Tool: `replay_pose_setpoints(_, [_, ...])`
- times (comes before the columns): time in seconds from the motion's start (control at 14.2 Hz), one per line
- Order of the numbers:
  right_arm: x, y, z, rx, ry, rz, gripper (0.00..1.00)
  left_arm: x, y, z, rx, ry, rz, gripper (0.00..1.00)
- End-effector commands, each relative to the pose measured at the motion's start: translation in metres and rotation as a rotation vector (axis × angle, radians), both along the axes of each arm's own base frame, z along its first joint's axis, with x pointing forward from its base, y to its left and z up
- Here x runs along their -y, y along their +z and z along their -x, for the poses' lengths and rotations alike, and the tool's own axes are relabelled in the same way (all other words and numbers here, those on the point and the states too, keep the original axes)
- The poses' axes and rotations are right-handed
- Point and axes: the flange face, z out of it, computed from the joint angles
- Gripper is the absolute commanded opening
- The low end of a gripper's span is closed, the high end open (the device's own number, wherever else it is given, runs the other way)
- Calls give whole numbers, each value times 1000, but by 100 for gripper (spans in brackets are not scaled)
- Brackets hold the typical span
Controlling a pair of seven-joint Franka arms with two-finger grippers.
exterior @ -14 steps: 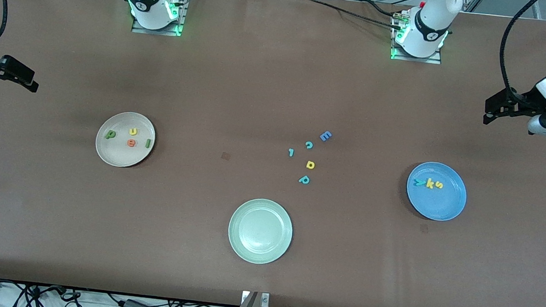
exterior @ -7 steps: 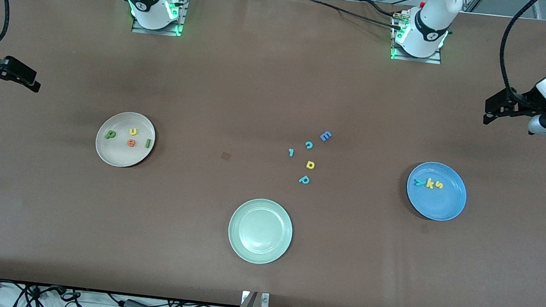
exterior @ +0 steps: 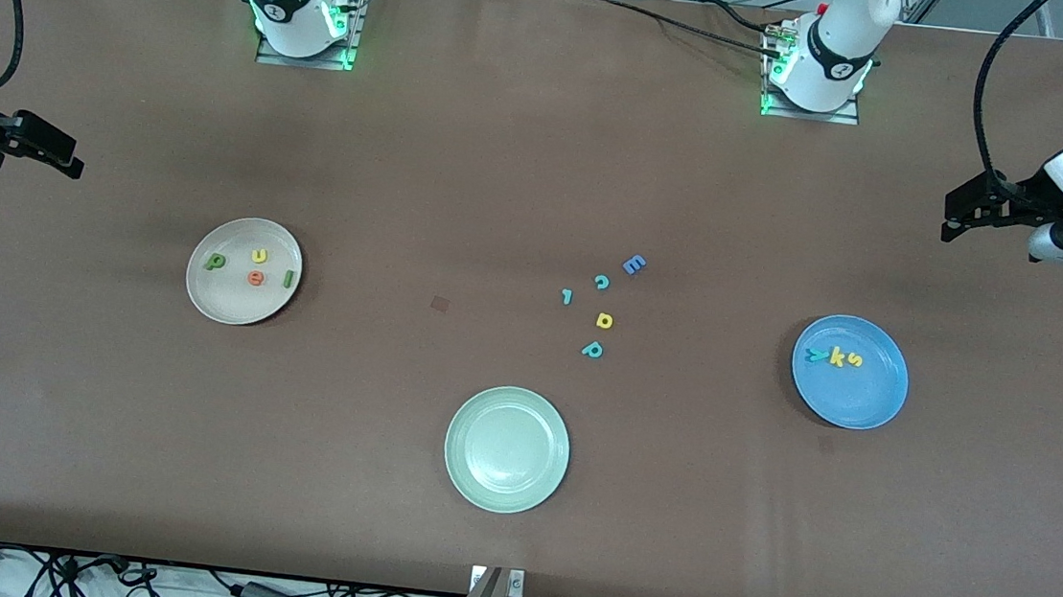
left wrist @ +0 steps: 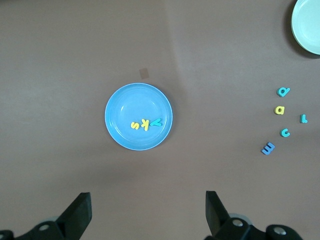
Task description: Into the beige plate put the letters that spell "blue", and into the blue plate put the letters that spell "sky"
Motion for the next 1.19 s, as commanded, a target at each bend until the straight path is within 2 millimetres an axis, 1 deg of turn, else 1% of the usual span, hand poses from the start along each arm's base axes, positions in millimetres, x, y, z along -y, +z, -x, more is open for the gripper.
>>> replay_pose_setpoints(0.0, [1,3,5,-3,4,14,100,-1,5,-2,-2,4,21,100])
replay_pose_setpoints(0.14, [1,3,5,-3,6,14,100,-2,5,-3,-2,5,21,100])
replay_pose_setpoints(0.49, [11,3,5,-1,-12,18,100,-3,5,-3,-2,5,21,100])
replay_pose_setpoints(1.12, [11,6,7,-1,-6,41,100,-5,4,-2,-8,11,21,100])
